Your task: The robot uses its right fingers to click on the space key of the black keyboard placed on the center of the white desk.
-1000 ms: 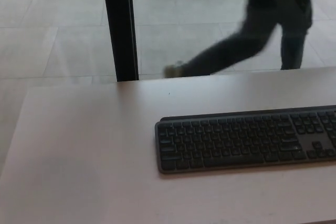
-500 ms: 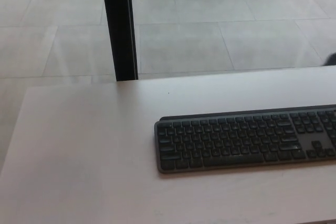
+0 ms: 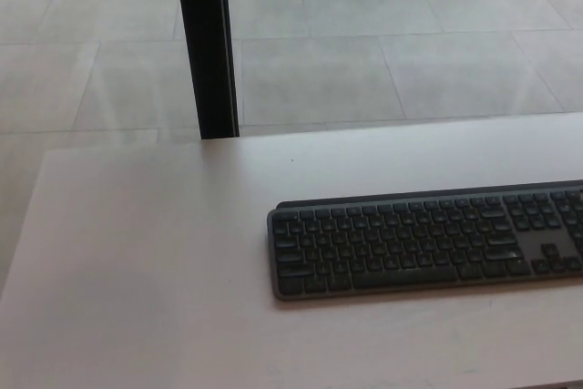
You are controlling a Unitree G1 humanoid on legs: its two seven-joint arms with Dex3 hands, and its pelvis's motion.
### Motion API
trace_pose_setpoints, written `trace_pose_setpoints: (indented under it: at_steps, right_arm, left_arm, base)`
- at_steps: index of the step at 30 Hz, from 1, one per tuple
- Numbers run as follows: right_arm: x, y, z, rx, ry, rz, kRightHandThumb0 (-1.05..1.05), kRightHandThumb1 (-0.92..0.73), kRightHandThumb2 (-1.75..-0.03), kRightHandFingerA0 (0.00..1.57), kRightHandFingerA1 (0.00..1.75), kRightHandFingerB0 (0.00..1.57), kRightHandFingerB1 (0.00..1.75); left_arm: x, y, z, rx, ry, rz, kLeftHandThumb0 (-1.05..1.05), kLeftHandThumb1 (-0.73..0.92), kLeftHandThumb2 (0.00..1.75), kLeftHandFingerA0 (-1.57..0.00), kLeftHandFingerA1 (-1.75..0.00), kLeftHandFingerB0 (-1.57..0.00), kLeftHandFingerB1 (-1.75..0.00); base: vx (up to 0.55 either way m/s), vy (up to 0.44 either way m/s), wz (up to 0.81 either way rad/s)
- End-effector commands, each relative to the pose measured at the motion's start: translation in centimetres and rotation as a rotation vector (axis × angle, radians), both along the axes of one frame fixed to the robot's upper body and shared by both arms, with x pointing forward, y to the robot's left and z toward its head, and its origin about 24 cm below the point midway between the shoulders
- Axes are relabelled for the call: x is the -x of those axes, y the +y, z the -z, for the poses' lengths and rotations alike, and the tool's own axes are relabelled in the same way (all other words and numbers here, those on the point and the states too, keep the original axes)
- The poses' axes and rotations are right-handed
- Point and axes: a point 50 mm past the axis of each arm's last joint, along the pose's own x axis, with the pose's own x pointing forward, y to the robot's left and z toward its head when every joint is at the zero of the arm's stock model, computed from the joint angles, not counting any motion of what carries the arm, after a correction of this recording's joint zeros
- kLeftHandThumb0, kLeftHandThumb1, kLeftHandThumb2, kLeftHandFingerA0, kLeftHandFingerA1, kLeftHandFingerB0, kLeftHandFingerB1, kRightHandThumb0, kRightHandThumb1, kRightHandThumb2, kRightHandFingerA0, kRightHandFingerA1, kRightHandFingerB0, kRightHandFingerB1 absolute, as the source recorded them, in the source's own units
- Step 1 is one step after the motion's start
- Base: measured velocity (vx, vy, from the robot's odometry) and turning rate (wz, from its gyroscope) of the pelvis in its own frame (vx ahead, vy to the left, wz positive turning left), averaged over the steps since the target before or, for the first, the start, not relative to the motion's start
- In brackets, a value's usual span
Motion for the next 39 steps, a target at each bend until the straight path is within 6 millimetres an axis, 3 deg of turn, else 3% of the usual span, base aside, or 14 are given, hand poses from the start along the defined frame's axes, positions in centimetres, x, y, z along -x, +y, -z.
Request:
trace_pose_setpoints:
  at_steps: [1, 3, 5, 8, 15, 17, 21, 24, 26, 28, 31, 36, 39]
  right_arm:
    - [-4.3, 8.4, -0.7, 0.252, 0.115, -0.296, -0.39, -0.57, -0.57, 0.96, 0.72, 0.63, 0.46]
    - [-5.1, 10.1, 0.7, 0.352, 0.154, -0.378, -0.32, -0.59, -0.57, 0.92, 0.78, 0.59, 0.46]
    - [-5.8, 11.4, 2.2, 0.418, 0.21, -0.427, -0.35, -0.57, -0.57, 0.99, 0.8, 0.61, 0.44]
    - [-6.6, 14.0, 4.2, 0.49, 0.288, -0.496, -0.36, -0.57, -0.57, 0.97, 0.72, 0.61, 0.44]
    - [-7.3, 16.5, 6.8, 0.594, 0.387, -0.598, -0.45, -0.58, -0.58, 0.98, 0.77, 0.67, 0.42]
    - [-7.3, 17.4, 8.3, 0.614, 0.43, -0.67, -0.43, -0.56, -0.57, 1.0, 0.83, 0.69, 0.44]
    - [-7.4, 18.0, 9.1, 0.675, 0.475, -0.712, -0.46, -0.58, -0.58, 0.98, 0.93, 0.67, 0.43]
    - [-7.5, 18.7, 10.0, 0.75, 0.535, -0.764, -0.47, -0.59, -0.58, 0.98, 0.9, 0.68, 0.43]
    - [-7.5, 18.9, 10.3, 0.775, 0.552, -0.791, -0.49, -0.59, -0.58, 0.95, 1.07, 0.71, 0.43]
    - [-7.6, 19.1, 10.6, 0.834, 0.592, -0.819, -0.49, -0.61, -0.59, 0.92, 1.08, 0.7, 0.43]
    - [-7.7, 19.5, 11.0, 0.858, 0.628, -0.859, -0.48, -0.58, -0.58, 0.96, 0.94, 0.72, 0.43]
    - [-8.0, 20.2, 11.4, 0.896, 0.614, -0.887, -0.4, -0.57, -0.57, 0.99, 0.92, 0.7, 0.46]
    - [-8.4, 20.9, 11.3, 1.027, 0.613, -0.885, -0.39, -0.56, -0.57, 0.99, 0.88, 0.7, 0.48]
  left_arm:
    - [0.3, 0.8, -0.7, -0.034, -0.014, -0.028, -0.46, 0.53, 0.56, -0.74, -0.79, -0.73, -0.61]
    - [0.5, 0.9, -0.8, -0.038, -0.011, -0.021, -0.46, 0.54, 0.56, -0.74, -0.79, -0.71, -0.6]
    - [0.5, 0.9, -0.8, -0.042, 0.006, -0.011, -0.47, 0.54, 0.56, -0.77, -0.77, -0.72, -0.6]
    - [0.5, 0.8, -0.7, -0.037, -0.012, -0.019, -0.48, 0.53, 0.56, -0.75, -0.81, -0.73, -0.62]
    - [0.4, 1.0, -0.9, -0.025, -0.025, -0.038, -0.45, 0.53, 0.56, -0.76, -0.86, -0.7, -0.61]
    - [0.5, 1.0, -0.9, -0.041, -0.002, -0.008, -0.48, 0.54, 0.56, -0.74, -0.8, -0.71, -0.61]
    - [0.4, 1.0, -0.9, -0.035, -0.02, -0.019, -0.47, 0.53, 0.56, -0.74, -0.81, -0.73, -0.62]
    - [0.4, 0.9, -0.9, -0.052, 0.008, 0.004, -0.49, 0.54, 0.56, -0.74, -0.75, -0.72, -0.6]
    - [0.4, 0.9, -0.8, -0.042, -0.005, -0.008, -0.49, 0.54, 0.56, -0.73, -0.73, -0.72, -0.6]
    - [0.2, 0.8, -0.8, -0.044, -0.008, -0.008, -0.5, 0.51, 0.57, -0.75, -0.75, -0.7, -0.61]
    - [0.1, 0.8, -0.8, -0.03, -0.033, -0.02, -0.48, 0.51, 0.55, -0.77, -0.87, -0.73, -0.64]
    - [-0.1, 0.8, -0.9, -0.049, -0.005, -0.01, -0.45, 0.55, 0.56, -0.73, -0.8, -0.69, -0.61]
    - [-0.2, 0.8, -0.9, -0.035, -0.02, -0.036, -0.42, 0.53, 0.56, -0.76, -0.82, -0.69, -0.6]
  base:
    - [0.0, 0.0, 0.0]
    - [0.0, 0.0, 0.0]
    - [0.0, 0.0, 0.0]
    - [0.0, 0.0, 0.0]
    - [0.0, 0.0, 0.0]
    - [0.0, 0.0, 0.0]
    - [0.0, 0.0, 0.0]
    - [0.0, 0.0, 0.0]
    - [0.0, 0.0, 0.0]
    - [0.0, 0.0, 0.0]
    - [0.0, 0.0, 0.0]
    - [0.0, 0.0, 0.0]
    - [0.0, 0.0, 0.0]
